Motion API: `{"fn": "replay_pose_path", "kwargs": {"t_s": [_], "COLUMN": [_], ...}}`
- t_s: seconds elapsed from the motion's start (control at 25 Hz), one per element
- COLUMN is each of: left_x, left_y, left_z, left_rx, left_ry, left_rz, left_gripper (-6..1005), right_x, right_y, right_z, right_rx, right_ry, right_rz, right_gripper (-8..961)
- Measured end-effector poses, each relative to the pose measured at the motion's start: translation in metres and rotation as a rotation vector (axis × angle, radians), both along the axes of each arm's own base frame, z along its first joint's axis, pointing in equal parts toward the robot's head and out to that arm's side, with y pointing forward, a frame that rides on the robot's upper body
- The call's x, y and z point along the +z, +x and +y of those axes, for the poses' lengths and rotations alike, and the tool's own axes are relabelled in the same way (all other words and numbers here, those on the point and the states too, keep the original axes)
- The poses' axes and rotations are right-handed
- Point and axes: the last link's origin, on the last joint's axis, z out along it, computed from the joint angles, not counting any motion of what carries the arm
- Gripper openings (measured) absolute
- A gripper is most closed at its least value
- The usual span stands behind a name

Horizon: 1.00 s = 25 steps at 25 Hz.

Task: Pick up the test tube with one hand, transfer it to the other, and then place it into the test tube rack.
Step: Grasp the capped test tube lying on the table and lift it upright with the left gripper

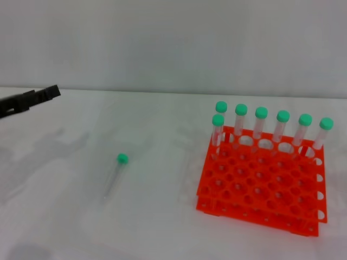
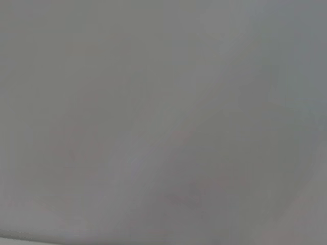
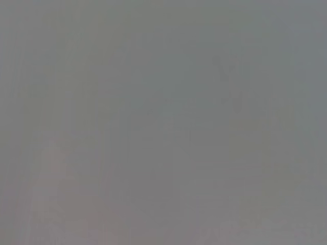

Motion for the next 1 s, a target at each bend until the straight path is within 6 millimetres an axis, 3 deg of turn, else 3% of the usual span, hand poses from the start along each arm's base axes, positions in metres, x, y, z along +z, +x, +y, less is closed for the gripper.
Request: {"fn": "replay_pose_path", "kwargs": {"t_s": [0.2, 0.44, 0.84, 1.0], "left_x": [0.019, 0.022, 0.014, -0.003], "left_y": [0.022, 0.033, 0.053, 0.064], "left_z": [0.007, 0.017, 0.021, 0.025], "left_rx": [0.045, 0.185, 0.328, 0.347], "left_ry": [-0.133, -0.315, -0.563, -0.648], "left_rz": [0.072, 0.159, 0.293, 0.301], "left_gripper": [877, 877, 877, 877], "right_x": [0.001, 0.002, 0.004, 0.008], "right_y": [0.002, 0.003, 0.001, 0.002], "right_z": [-0.003, -0.003, -0.002, -0.002], "right_rx": [-0.007, -0.005, 0.003, 0.0], "right_ry": [0.005, 0.012, 0.018, 0.038], "right_rz": [0.0, 0.001, 0.0, 0.003], "right_gripper": [833, 832, 833, 833]}}
